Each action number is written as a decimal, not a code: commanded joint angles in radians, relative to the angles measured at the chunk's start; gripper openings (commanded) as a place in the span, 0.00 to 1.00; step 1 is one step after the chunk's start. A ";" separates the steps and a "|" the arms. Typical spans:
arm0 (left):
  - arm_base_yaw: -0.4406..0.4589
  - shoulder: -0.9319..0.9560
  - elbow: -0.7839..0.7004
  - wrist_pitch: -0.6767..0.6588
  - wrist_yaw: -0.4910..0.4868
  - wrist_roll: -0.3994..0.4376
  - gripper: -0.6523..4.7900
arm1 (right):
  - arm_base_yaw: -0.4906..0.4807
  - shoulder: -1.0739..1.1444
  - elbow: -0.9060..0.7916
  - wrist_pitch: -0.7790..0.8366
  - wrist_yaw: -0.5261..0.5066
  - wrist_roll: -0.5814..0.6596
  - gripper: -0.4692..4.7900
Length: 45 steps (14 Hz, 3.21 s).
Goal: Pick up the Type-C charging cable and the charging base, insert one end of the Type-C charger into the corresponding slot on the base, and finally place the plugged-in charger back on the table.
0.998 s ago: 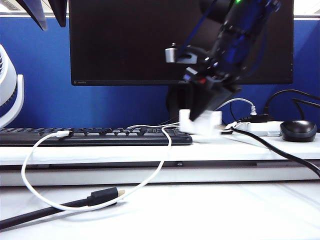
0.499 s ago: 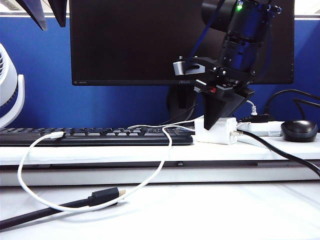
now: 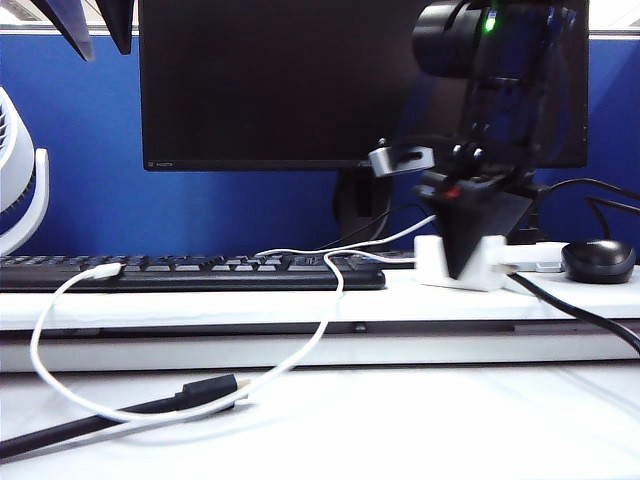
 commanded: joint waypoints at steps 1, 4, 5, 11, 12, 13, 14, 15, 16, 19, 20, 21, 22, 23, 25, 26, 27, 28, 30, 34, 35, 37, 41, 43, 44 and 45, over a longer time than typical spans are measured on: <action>0.001 -0.005 0.004 0.006 0.005 -0.002 0.56 | 0.006 0.006 0.046 -0.042 -0.005 -0.006 0.62; 0.001 -0.005 0.004 0.006 0.004 -0.002 0.56 | 0.006 0.006 0.092 -0.070 -0.017 -0.034 0.62; 0.001 -0.005 0.004 0.006 0.004 -0.002 0.56 | 0.006 0.007 0.092 -0.090 -0.035 -0.040 0.62; 0.001 -0.005 0.004 -0.002 0.005 -0.003 0.56 | -0.001 0.079 0.092 -0.084 -0.092 -0.062 0.54; 0.001 -0.005 0.004 -0.002 0.005 -0.003 0.56 | -0.001 0.084 0.092 -0.085 -0.099 -0.062 0.51; 0.001 -0.005 0.004 -0.004 0.005 -0.003 0.56 | -0.001 0.092 0.092 -0.091 -0.101 -0.062 0.43; 0.001 -0.005 0.004 -0.005 0.005 -0.003 0.56 | -0.001 0.093 0.092 -0.097 -0.101 -0.061 0.15; 0.001 -0.005 0.004 -0.005 0.005 -0.003 0.56 | -0.001 0.093 0.092 -0.097 -0.101 -0.061 0.10; 0.001 -0.005 0.004 -0.006 0.004 -0.003 0.56 | -0.001 0.089 0.097 -0.101 -0.101 -0.060 0.09; 0.000 -0.005 -0.004 -0.010 0.005 -0.008 0.56 | -0.001 0.054 0.156 -0.124 -0.105 -0.058 0.09; -0.001 -0.005 -0.010 -0.013 0.005 -0.017 0.56 | -0.001 0.021 0.182 -0.124 -0.105 -0.057 0.09; -0.001 -0.005 -0.024 -0.013 0.005 -0.025 0.56 | -0.001 -0.014 0.206 -0.121 -0.106 -0.058 0.09; -0.001 -0.005 -0.035 -0.013 0.005 -0.025 0.56 | -0.001 -0.034 0.221 -0.120 -0.105 -0.058 0.09; -0.001 -0.005 -0.087 -0.015 0.043 -0.025 0.56 | -0.001 -0.080 0.260 -0.113 -0.105 -0.058 0.09; -0.001 -0.005 -0.154 -0.016 0.098 -0.025 0.56 | -0.001 -0.113 0.296 -0.108 -0.105 -0.058 0.09; -0.002 -0.005 -0.197 -0.016 0.099 -0.025 0.56 | -0.001 -0.121 0.313 -0.107 -0.105 -0.058 0.09; -0.002 -0.005 -0.242 -0.016 0.098 -0.025 0.56 | -0.002 -0.127 0.334 -0.111 -0.105 -0.058 0.09; -0.002 -0.005 -0.294 -0.016 0.099 -0.025 0.56 | -0.005 -0.134 0.351 -0.111 -0.105 -0.058 0.09; -0.002 -0.005 -0.378 -0.015 0.099 -0.023 0.56 | -0.006 -0.138 0.371 -0.107 -0.107 -0.057 0.09; -0.002 -0.004 -0.537 0.057 0.161 0.002 0.56 | -0.006 -0.140 0.377 -0.101 -0.155 -0.041 0.09; -0.002 -0.004 -0.565 0.089 0.161 0.002 0.56 | -0.006 -0.140 0.377 -0.100 -0.166 -0.030 0.09; -0.002 -0.004 -0.603 0.161 0.162 0.001 0.56 | -0.006 -0.140 0.377 -0.102 -0.188 -0.027 0.09; -0.002 -0.004 -0.619 0.341 0.158 -0.006 0.56 | -0.006 -0.140 0.377 -0.101 -0.187 -0.026 0.09; -0.002 0.002 -0.620 0.350 0.158 -0.006 0.56 | -0.006 -0.140 0.377 -0.100 -0.187 -0.026 0.09; -0.002 0.007 -0.620 0.363 0.159 -0.006 0.56 | -0.006 -0.140 0.377 -0.100 -0.187 -0.026 0.09; -0.002 0.011 -0.620 0.365 0.158 -0.006 0.56 | -0.006 -0.140 0.377 -0.100 -0.187 -0.027 0.09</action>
